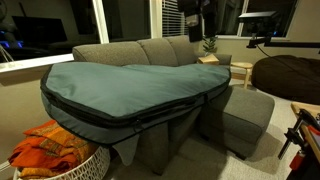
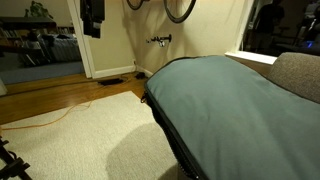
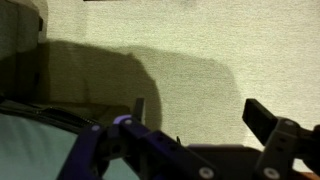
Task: Close the zip from left to right
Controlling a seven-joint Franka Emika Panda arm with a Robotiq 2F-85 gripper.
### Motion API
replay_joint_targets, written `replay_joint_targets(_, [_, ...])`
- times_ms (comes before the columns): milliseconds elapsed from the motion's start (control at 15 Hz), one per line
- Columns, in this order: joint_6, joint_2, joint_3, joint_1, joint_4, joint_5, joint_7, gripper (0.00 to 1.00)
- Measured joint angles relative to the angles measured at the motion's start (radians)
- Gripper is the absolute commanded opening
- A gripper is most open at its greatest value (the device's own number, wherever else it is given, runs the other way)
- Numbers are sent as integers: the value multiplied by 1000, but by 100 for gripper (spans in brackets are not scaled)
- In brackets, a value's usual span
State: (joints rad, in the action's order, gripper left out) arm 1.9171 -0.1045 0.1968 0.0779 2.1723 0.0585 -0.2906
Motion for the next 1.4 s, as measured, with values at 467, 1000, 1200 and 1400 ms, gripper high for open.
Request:
replay_joint_targets(467, [81, 168, -1, 2, -57, 0, -2, 100])
replay_joint_targets(1000, [201, 338, -8, 50, -96, 5, -43, 100])
replay_joint_targets(1200, [267, 382, -11, 66, -103, 15, -55, 100])
replay_joint_targets(1400, [331, 424, -18, 73, -105, 26, -71, 100])
